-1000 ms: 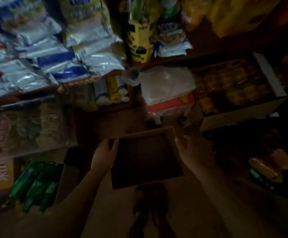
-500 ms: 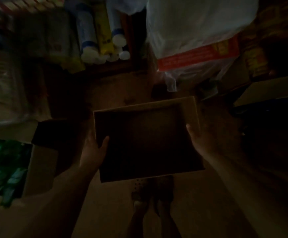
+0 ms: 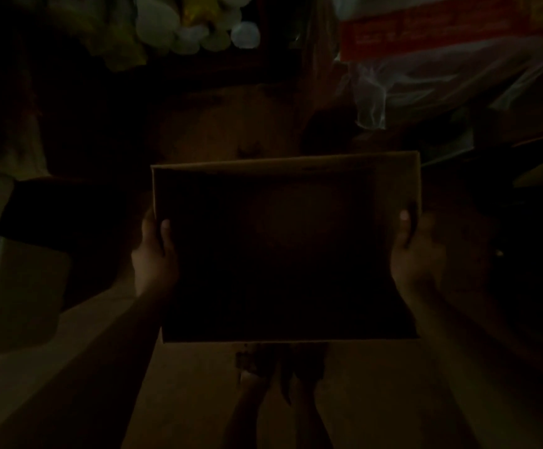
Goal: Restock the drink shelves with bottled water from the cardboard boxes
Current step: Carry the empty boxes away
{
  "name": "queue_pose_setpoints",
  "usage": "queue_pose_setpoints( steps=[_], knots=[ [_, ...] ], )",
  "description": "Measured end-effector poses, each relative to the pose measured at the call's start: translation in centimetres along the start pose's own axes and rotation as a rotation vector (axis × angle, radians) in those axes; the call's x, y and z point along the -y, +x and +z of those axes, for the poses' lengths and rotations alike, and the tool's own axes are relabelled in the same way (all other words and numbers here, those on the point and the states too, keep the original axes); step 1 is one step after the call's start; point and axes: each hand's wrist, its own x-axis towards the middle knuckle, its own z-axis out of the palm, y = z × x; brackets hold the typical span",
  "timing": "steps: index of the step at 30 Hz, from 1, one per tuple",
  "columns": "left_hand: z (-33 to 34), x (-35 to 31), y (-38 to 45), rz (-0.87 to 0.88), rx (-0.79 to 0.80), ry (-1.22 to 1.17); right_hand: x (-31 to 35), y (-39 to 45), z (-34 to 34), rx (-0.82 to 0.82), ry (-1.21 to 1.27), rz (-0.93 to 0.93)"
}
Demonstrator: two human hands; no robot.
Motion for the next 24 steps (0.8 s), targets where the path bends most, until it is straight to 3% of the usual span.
queue_pose_setpoints(
  steps=[5,11,19,24],
  knots=[
    [-0.4,0.4,0.2,-0.033,0.007,0.006,0.1,0.2,0.0,-0.041,0.0,-0.02],
    [-2.7,-0.9,-1.0,-0.05,0.025,0.01,1.7,-0.8,-5.6,0.057,-0.092,-0.053],
    [-10.7,-5.5,-4.1,-0.004,0.015,0.02,3.3,-2.3,-11.1,-0.056,-0.178,-0.203],
    [-17.7,-9.2,-7.1,0.027,-0.038,0.022,7.1,-5.5,-18.3,-0.043,-0.092,-0.208]
  ],
)
